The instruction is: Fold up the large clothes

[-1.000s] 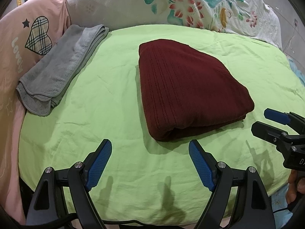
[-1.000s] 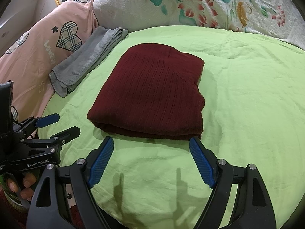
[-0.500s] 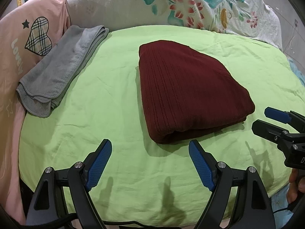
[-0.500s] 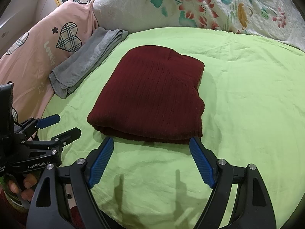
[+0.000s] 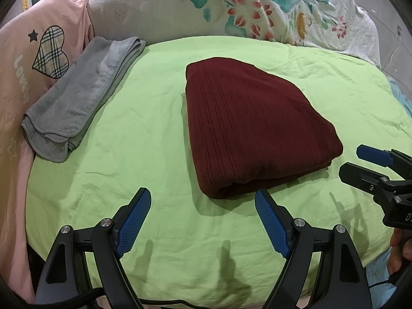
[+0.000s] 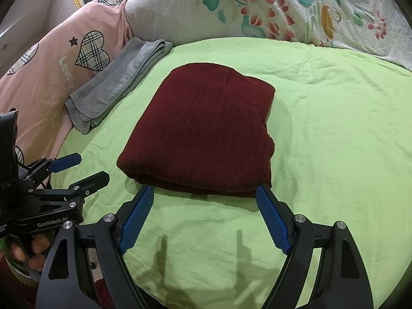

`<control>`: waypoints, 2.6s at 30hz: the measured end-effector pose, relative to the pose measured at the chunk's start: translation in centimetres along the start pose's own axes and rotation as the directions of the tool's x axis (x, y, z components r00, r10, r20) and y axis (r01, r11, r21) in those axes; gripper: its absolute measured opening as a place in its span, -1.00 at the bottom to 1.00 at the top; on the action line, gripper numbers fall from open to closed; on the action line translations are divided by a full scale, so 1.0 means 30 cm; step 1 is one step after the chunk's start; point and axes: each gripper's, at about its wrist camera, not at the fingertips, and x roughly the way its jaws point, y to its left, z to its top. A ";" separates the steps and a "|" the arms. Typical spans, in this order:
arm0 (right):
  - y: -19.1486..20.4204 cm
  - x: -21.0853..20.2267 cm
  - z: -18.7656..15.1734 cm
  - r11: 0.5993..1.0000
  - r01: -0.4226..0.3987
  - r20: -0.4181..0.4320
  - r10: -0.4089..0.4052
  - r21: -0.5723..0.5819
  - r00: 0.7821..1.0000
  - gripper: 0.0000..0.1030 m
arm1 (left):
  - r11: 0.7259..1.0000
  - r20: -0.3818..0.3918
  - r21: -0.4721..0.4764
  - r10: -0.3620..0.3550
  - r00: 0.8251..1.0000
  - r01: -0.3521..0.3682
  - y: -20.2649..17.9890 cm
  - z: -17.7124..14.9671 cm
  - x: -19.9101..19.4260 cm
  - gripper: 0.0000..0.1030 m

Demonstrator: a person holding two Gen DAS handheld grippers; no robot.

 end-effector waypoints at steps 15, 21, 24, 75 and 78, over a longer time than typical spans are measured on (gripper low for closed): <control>0.001 -0.007 0.021 1.000 0.001 0.007 -0.001 0.000 1.000 0.59 | 1.000 0.009 0.005 -0.003 1.000 0.003 0.000 0.015 -0.003 0.62; 0.000 -0.008 0.040 1.000 0.009 0.012 -0.009 -0.006 1.000 0.59 | 1.000 0.024 0.015 0.018 1.000 -0.018 -0.004 0.029 -0.001 0.62; -0.002 -0.008 0.050 1.000 0.012 0.020 -0.011 -0.004 1.000 0.59 | 1.000 0.032 0.014 0.021 0.999 -0.021 -0.001 0.043 0.001 0.62; -0.047 0.069 0.097 0.998 0.007 0.012 -0.007 0.058 1.000 0.59 | 0.997 0.017 -0.047 0.069 0.998 -0.068 0.029 0.117 0.053 0.62; -0.046 0.071 0.098 0.998 0.006 0.008 -0.006 0.057 1.000 0.59 | 0.996 0.015 -0.053 0.070 0.997 -0.069 0.032 0.117 0.058 0.62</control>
